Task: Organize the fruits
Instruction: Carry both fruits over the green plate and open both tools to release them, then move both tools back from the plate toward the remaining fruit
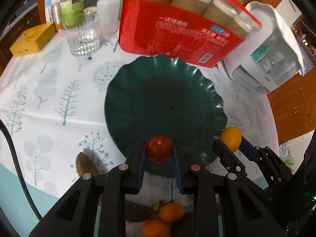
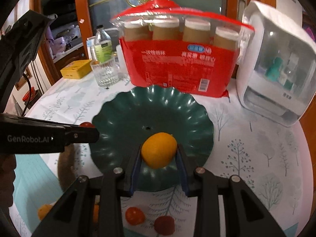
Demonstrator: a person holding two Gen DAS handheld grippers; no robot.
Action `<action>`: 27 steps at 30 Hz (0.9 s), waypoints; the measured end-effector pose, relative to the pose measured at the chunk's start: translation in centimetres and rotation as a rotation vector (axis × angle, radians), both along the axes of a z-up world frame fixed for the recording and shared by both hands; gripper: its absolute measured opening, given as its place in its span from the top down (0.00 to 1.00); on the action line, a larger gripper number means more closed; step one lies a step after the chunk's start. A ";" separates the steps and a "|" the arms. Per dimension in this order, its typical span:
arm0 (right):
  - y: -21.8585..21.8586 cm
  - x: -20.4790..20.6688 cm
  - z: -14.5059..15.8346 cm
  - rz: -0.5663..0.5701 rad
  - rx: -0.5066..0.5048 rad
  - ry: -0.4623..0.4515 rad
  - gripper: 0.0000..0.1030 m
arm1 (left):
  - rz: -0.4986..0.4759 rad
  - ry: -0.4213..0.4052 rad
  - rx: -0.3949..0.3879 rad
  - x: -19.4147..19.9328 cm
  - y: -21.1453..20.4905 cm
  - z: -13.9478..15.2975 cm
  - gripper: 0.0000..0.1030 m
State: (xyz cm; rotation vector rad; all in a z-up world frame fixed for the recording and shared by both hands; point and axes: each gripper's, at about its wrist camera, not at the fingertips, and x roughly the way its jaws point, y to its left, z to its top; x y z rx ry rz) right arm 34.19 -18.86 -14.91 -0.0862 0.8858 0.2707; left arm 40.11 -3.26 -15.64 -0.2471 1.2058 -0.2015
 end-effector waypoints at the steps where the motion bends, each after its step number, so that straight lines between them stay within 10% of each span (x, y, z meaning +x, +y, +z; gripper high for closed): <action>1: -0.1 0.5 -0.5 -0.003 0.002 0.012 0.67 | -0.002 0.010 -0.006 0.4 -0.1 -0.5 0.77; 14: -0.7 2.4 -3.7 -0.047 0.081 0.107 0.60 | 0.024 0.041 -0.016 1.7 -0.4 -2.7 0.61; 27: -3.1 -0.9 0.9 -0.176 0.131 0.122 0.56 | 0.008 -0.039 0.016 -3.1 2.8 3.0 0.56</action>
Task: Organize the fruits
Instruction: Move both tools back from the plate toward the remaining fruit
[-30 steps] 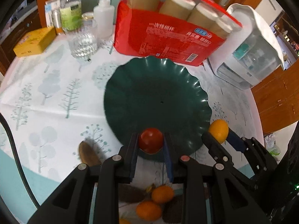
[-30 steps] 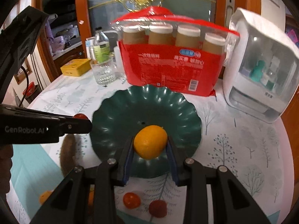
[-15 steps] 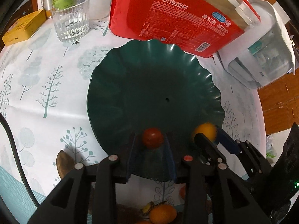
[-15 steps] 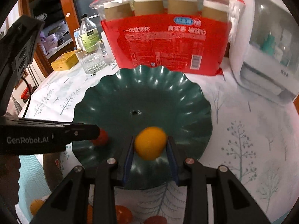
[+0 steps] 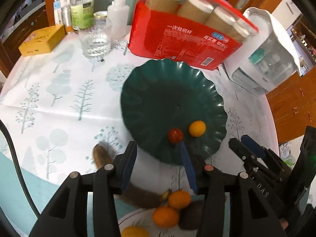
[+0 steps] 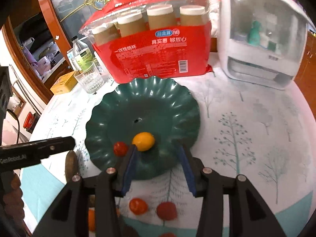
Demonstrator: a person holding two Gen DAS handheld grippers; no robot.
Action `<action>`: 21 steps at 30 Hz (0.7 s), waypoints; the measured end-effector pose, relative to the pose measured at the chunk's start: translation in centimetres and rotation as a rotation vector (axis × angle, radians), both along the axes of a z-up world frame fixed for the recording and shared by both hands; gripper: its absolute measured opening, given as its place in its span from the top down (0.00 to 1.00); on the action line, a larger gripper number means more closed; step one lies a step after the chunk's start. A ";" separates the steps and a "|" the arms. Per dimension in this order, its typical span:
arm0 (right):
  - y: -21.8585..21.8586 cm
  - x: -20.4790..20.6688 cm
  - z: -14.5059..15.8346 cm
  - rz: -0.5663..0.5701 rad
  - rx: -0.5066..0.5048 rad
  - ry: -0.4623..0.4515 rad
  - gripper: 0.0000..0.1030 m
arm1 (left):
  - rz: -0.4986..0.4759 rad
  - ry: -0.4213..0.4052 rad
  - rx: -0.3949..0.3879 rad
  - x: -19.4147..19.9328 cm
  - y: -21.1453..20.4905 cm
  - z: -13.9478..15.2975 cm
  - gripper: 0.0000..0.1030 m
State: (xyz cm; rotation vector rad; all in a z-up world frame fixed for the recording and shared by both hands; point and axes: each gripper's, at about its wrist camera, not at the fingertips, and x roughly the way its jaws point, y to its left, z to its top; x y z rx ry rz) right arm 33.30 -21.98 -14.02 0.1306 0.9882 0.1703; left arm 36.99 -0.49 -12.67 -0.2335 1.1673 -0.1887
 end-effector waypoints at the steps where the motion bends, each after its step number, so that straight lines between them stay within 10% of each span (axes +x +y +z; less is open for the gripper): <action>1: -0.1 -0.5 0.4 -0.004 0.000 0.000 0.56 | -0.003 -0.007 0.008 -0.6 0.3 0.5 0.56; 21: 1.1 -12.3 2.4 -0.018 0.040 -0.016 0.35 | -0.073 -0.005 0.035 -11.0 3.6 2.2 0.25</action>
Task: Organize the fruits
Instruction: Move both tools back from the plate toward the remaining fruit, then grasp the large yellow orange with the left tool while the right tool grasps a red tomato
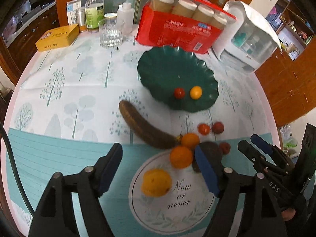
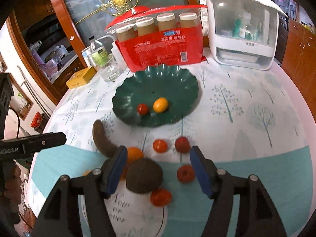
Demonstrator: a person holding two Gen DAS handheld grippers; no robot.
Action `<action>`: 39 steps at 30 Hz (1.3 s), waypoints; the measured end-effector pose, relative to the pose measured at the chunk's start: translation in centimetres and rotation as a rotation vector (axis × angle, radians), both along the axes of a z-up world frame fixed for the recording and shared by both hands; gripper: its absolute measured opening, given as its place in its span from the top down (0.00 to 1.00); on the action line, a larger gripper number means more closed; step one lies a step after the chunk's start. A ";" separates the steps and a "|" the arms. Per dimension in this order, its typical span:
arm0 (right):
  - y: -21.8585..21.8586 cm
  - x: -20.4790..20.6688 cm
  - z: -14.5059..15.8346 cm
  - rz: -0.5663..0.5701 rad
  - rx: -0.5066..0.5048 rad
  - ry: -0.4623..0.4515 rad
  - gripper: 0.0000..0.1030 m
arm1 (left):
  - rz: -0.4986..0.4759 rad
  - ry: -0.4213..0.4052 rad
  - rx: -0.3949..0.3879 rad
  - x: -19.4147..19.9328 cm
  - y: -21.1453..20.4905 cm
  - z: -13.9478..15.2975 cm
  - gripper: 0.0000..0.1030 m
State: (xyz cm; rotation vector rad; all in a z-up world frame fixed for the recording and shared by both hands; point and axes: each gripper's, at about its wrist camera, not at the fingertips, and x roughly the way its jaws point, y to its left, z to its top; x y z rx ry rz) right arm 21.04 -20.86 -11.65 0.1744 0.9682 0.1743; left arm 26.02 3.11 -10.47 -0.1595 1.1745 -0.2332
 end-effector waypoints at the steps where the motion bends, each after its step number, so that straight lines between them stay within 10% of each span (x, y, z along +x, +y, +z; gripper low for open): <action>1: 0.1 -0.4 -0.2 0.004 -0.005 0.003 0.35 | -0.002 0.011 0.002 -0.3 0.1 -0.3 0.23; 24: 3.4 -6.1 -7.6 0.073 -0.171 -0.020 0.34 | -0.103 0.193 0.135 -2.6 -0.3 -8.3 0.16; 39: 3.5 -5.3 -9.2 0.091 -0.200 -0.020 0.43 | -0.173 0.204 0.073 -1.6 -2.4 -9.8 0.16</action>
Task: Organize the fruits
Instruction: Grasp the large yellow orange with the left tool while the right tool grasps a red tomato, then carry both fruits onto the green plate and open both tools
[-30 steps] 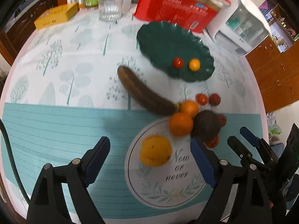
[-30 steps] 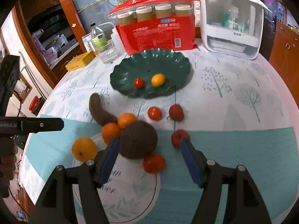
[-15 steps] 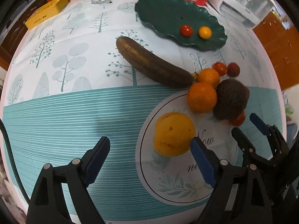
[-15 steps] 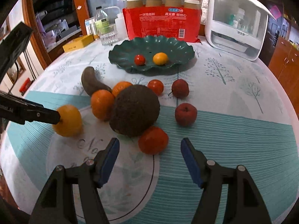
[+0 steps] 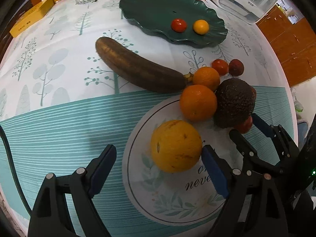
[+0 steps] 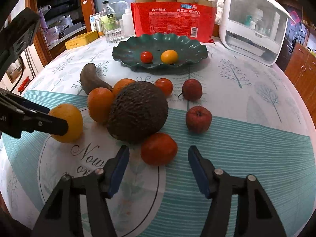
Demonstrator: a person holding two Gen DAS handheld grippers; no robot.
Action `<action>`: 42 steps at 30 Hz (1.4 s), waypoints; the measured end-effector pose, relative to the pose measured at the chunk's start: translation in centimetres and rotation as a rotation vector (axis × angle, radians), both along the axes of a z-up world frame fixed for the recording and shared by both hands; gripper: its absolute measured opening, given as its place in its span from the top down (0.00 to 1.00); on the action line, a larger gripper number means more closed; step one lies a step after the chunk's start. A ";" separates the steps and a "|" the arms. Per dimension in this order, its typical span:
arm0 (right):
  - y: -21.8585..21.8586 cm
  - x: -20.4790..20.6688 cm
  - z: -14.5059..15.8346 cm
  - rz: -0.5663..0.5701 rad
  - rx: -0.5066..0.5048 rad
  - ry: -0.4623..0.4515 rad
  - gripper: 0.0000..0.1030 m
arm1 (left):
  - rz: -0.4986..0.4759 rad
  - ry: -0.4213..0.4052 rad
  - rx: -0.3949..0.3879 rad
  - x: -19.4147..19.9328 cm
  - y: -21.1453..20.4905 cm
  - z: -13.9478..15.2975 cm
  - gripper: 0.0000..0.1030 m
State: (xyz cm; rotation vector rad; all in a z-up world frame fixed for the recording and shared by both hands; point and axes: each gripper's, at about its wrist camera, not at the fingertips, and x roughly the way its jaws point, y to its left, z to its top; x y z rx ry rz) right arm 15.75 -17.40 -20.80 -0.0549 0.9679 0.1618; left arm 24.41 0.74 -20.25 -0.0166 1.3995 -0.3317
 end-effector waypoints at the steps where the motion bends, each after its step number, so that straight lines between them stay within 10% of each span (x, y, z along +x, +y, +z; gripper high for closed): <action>1: 0.0 0.1 -0.1 0.003 0.001 0.001 0.44 | -0.001 0.001 -0.005 0.1 -0.1 -0.1 0.16; 12: 0.0 0.5 -0.4 0.010 0.004 0.011 0.62 | -0.011 0.011 -0.084 0.7 -1.5 -0.7 0.49; 42: -2.8 0.1 5.1 0.082 0.049 -0.036 0.64 | 0.172 -0.047 -0.048 -0.8 1.0 4.7 0.51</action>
